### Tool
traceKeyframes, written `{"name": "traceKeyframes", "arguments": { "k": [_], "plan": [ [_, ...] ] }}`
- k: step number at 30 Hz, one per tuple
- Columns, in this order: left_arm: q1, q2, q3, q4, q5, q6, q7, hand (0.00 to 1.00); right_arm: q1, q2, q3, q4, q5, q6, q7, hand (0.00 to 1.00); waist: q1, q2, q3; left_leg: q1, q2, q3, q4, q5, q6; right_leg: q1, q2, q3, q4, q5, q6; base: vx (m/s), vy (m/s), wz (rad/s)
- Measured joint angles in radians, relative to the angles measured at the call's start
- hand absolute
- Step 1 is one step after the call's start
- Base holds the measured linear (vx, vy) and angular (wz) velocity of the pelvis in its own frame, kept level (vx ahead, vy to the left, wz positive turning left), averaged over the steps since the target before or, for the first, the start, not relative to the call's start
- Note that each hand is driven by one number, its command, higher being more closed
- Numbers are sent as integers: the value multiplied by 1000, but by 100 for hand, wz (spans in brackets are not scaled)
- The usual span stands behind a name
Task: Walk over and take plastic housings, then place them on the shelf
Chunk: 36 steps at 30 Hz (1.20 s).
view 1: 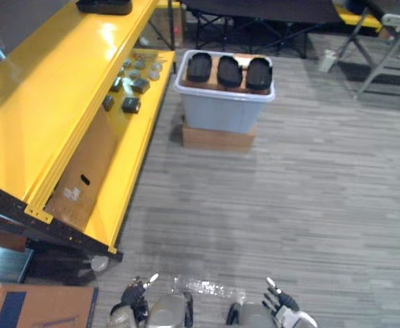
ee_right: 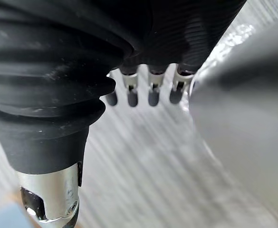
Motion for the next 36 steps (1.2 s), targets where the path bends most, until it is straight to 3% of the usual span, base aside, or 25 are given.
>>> {"name": "traceKeyframes", "arguments": {
  "k": [3,7,8,10,11,12,13,14,15,16,17,19,21,22,24,25,26,27,29,31,32,33,34,35,36],
  "plan": [
    [-12,6,0,2,1,38,2,0,32,10,-46,18,-4,39,5,0,-7,-7,1,13,46,-5,-3,-25,-23,-43,49,45,-180,21,19,105,0,-14],
    [-27,-12,16,3,-14,42,27,0,142,50,-125,103,-57,110,1,0,-18,-3,2,53,62,-8,-6,-70,-75,-100,55,72,-369,154,-1,291,-119,3],
    [-30,-25,34,2,-20,42,36,0,184,76,-135,115,-67,125,1,0,-20,-3,2,87,66,-8,-15,-91,-105,-99,56,73,-371,178,-12,430,-247,9],
    [-32,-39,37,2,-48,42,47,0,210,100,-135,122,-80,144,-2,0,-27,5,-2,124,76,-12,-38,-107,-119,-101,63,77,-337,220,-33,391,-234,15],
    [-20,-70,41,0,-86,45,68,0,222,107,-152,116,-79,152,-6,0,-54,42,-26,159,120,-21,-82,-119,-148,-116,89,47,-266,231,-62,371,-208,20],
    [-19,-70,43,-2,-95,45,70,0,226,104,-152,111,-79,150,1,0,-56,44,-35,161,125,-21,-71,-117,-152,-119,91,40,-254,218,-76,478,-233,33],
    [-30,-89,43,-10,-125,43,74,0,234,92,-151,104,-79,143,7,0,-62,52,-34,120,151,-21,13,-82,-204,-122,96,18,-214,181,-103,379,-208,29],
    [-34,-113,61,-11,-137,44,76,0,230,76,-146,102,-78,130,3,0,-61,54,-34,57,171,0,155,-21,-200,-103,95,6,-204,152,-122,565,-322,31],
    [-36,-121,78,-15,-155,45,77,0,221,70,-136,95,-78,121,1,0,-61,58,-31,13,191,12,239,-4,-193,-82,96,-1,-215,143,-132,449,-287,25],
    [-37,-122,106,-17,-197,46,82,0,214,52,-127,79,-79,95,-7,0,-56,60,-26,-41,224,31,357,-12,-187,-25,103,-7,-245,130,-149,520,-273,19],
    [-33,-121,134,-22,-228,59,95,0,193,33,-128,54,-70,54,-18,0,-45,58,-23,-77,224,34,391,-15,-182,31,102,-9,-273,122,-157,402,-186,13],
    [-6,-122,150,-33,-248,74,99,0,125,4,-126,10,-50,-12,-19,0,-35,52,-7,-132,175,21,335,-15,-182,95,80,-9,-296,89,-141,332,-118,1],
    [24,-132,165,-56,-248,78,94,0,51,-21,-121,-59,-41,-61,-17,0,-20,74,6,-196,104,20,198,-5,-175,126,57,-9,-291,46,-136,225,28,5],
    [49,-138,187,-68,-230,77,86,0,12,-33,-117,-96,-41,-77,-17,0,4,82,12,-223,53,23,82,35,-164,140,35,-3,-265,9,-123,220,88,3],
    [117,-146,210,-74,-196,69,71,0,-17,-51,-82,-132,-41,-87,-17,0,39,99,17,-234,7,25,-79,133,-171,178,30,8,-238,-47,-100,290,128,-20],
    [170,-146,230,-52,-179,66,60,0,-33,-51,-52,-134,-42,-81,-19,0,75,91,15,-212,6,26,-88,238,-144,203,34,44,-222,-83,-93,363,163,-46],
    [193,-145,233,-36,-161,65,57,0,-35,-45,-33,-133,-43,-76,-19,0,84,78,11,-204,3,32,-80,258,-121,215,34,60,-224,-99,-90,443,177,-48],
    [218,-135,233,-23,-140,61,44,0,-37,-31,-4,-127,-51,-68,-18,0,96,51,-1,-217,-7,46,-40,216,-78,222,28,85,-232,-121,-107,475,146,-16],
    [217,-134,230,-23,-86,49,15,0,-48,-23,10,-108,-62,-44,-22,0,95,6,-2,-239,-24,50,25,148,-25,201,15,110,-165,-127,-73,476,117,-6],
    [190,-97,217,-25,-33,19,-8,0,-43,-21,9,-37,-86,-14,-22,0,78,-23,6,-187,-24,47,70,63,-18,62,-23,139,221,-73,110,558,143,1],
    [177,-85,213,-30,-35,10,-8,0,-36,-20,9,-14,-99,-8,-20,0,74,-28,10,-156,-25,44,72,54,-16,37,-39,132,306,-76,102,567,79,14],
    [154,-65,185,-55,-47,-13,-6,0,-11,-18,9,20,-121,1,-19,0,59,-28,12,-89,-23,34,66,28,-14,14,-54,106,376,-98,59,472,-4,23],
    [121,-57,164,-80,-65,-38,-5,0,19,-13,9,41,-124,14,-18,0,48,-15,7,-35,-11,25,44,18,-21,1,-48,77,308,-123,17,458,-31,27],
    [96,-55,151,-90,-91,-52,-4,0,29,-10,3,50,-121,18,-18,0,43,-11,4,-10,-2,20,27,18,-22,-4,-34,65,230,-130,2,431,-67,20],
    [49,-58,128,-121,-122,-73,-4,0,34,-10,-4,60,-121,17,-18,0,35,-1,-3,19,23,17,-7,19,-35,-32,1,53,38,-124,-11,322,-63,4]
  ]
}}
